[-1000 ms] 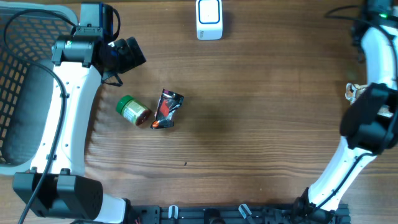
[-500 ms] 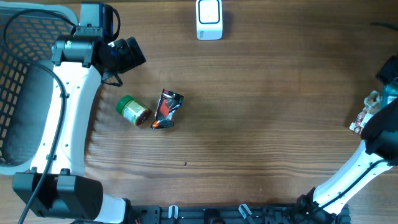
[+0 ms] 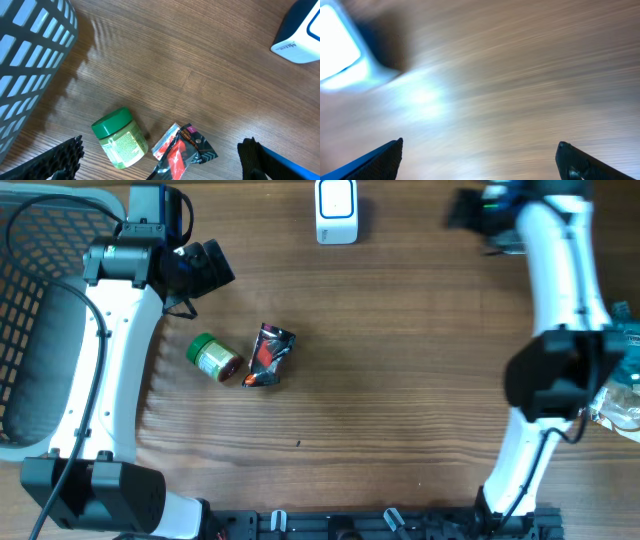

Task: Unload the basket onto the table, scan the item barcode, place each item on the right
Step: 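Carry the Listerine bottle to the right edge and release it, then move the right gripper down onto the black wrench set packet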

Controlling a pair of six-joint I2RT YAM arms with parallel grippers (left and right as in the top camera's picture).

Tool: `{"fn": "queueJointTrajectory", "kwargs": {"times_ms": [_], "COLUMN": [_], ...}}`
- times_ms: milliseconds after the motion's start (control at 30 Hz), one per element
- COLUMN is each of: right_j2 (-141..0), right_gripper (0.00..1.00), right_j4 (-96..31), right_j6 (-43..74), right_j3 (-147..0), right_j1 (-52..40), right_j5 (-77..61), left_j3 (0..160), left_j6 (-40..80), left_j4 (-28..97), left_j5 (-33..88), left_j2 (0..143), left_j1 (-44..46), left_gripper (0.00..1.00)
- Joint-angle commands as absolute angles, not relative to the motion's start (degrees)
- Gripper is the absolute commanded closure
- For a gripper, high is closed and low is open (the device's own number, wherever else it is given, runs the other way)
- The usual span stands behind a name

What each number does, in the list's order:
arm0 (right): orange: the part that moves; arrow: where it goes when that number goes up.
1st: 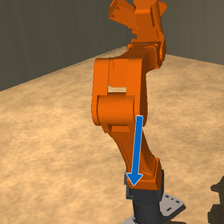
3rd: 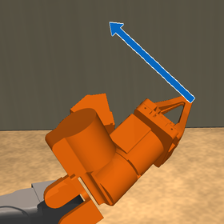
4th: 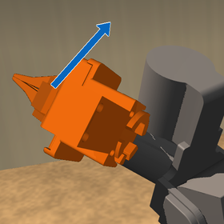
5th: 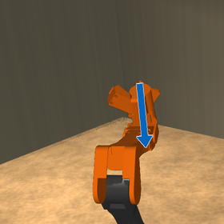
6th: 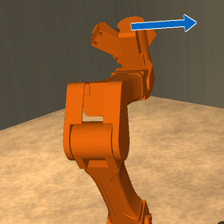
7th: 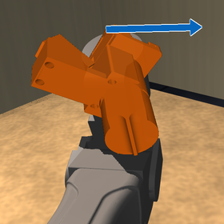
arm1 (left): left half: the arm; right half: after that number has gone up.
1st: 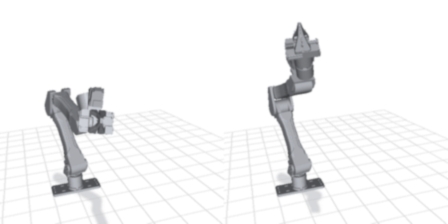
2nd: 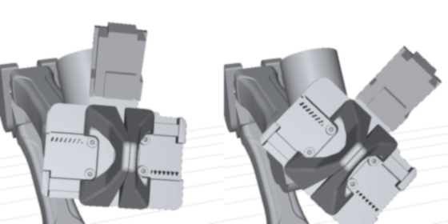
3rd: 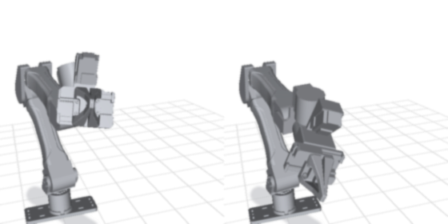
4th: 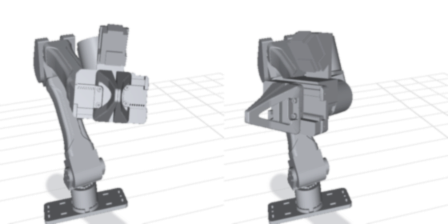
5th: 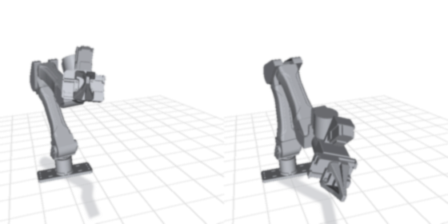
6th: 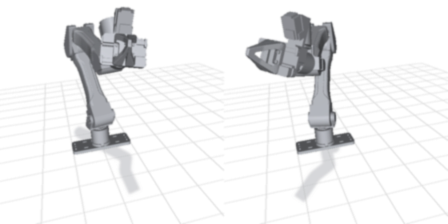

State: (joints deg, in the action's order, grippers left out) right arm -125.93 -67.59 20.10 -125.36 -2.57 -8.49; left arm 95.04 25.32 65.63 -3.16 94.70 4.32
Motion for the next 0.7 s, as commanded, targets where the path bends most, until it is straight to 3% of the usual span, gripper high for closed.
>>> {"fn": "queueJointTrajectory", "kwargs": {"times_ms": [0,67,167,367,567,667], "right_j2": [-125.25,-125.19,-125.01,-125.03,-125.03,-125.05], "right_gripper": [0.01,0.04,0.26,0.26,0.24,0.21], "right_j4": [-71.66,-74.89,-80.05,-81.17,-78.83,-74.02], "right_j6": [25.39,25.54,28.53,28.64,27.49,25.45], "right_j3": [-123.63,-123.61,-123.61,-123.28,-123.28,-123.24], "right_j1": [-12.36,-18.92,-26.72,-32.99,-30.81,-29.78], "right_j5": [-20.01,-20.27,-21.34,-22.17,-23.09,-30.74], "left_j3": [94.94,94.94,94.94,94.94,94.94,95.72], "left_j6": [24.21,24.21,24.21,24.21,24.56,13.98], "left_j4": [65.63,65.63,65.63,65.63,60.27,56.95], "left_j5": [-3.92,-3.92,-3.92,-3.92,-3.92,-1.83], "left_j2": [94.50,94.50,94.50,94.50,94.50,94.37], "left_j1": [4.05,4.05,4.05,4.05,3.99,3.14], "left_gripper": [0.00,0.00,0.00,0.00,0.00,0.00]}}
